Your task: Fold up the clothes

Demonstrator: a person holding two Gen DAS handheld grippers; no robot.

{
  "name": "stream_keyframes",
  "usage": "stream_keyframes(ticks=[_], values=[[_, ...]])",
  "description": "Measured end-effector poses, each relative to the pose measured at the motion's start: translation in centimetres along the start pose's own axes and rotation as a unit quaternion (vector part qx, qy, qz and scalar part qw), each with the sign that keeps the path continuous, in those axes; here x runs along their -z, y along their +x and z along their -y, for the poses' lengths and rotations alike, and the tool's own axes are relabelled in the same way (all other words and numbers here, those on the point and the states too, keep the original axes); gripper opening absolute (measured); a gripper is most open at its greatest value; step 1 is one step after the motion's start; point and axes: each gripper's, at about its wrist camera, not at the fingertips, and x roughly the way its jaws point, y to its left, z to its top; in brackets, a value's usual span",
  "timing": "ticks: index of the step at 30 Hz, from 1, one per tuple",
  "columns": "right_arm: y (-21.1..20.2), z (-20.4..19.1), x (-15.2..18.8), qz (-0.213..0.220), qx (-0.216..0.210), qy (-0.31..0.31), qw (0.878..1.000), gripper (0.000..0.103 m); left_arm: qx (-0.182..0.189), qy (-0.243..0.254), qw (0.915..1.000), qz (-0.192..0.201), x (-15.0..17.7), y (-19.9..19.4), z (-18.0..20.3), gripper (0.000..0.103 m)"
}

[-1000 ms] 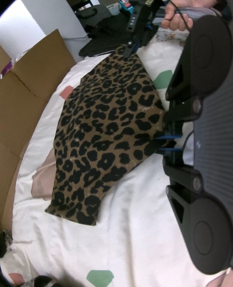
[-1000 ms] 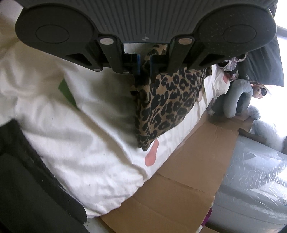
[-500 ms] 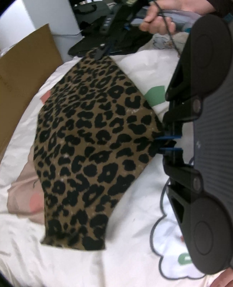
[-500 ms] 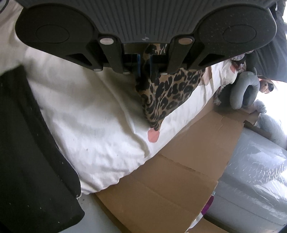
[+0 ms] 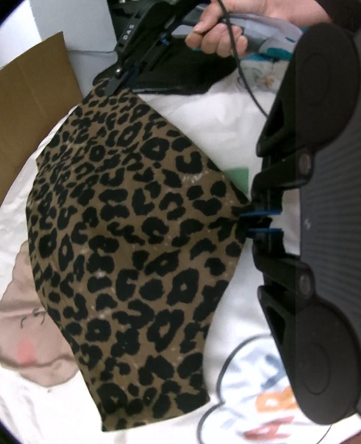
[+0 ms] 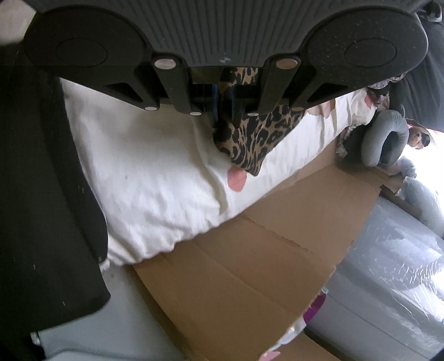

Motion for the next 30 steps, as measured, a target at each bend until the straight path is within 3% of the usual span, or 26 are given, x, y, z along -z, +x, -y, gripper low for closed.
stream_keyframes(ticks=[15, 21, 26, 28, 30], values=[[-2.0, 0.5, -0.8, 0.010, 0.037, 0.007, 0.999, 0.007, 0.035, -0.005, 0.9991, -0.024, 2.8, -0.9, -0.1, 0.007], [-2.0, 2.1, 0.2, 0.005, 0.069, 0.026, 0.997, 0.008, 0.041, -0.003, 0.9964, -0.074, 2.9, 0.9, -1.5, 0.009], [-3.1, 3.0, 0.3, 0.027, 0.097, 0.056, 0.993, 0.012, 0.040, 0.053, 0.9927, -0.101, 3.1, -0.1, -1.1, 0.006], [-3.8, 2.9, 0.4, 0.029, 0.091, 0.052, 0.994, 0.013, 0.038, 0.075, 0.9910, -0.104, 3.0, -0.8, -0.7, 0.007], [-4.4, 2.7, 0.6, 0.028, 0.085, 0.048, 0.995, 0.022, 0.036, 0.100, 0.9891, -0.101, 2.9, -1.7, 0.2, 0.009]])
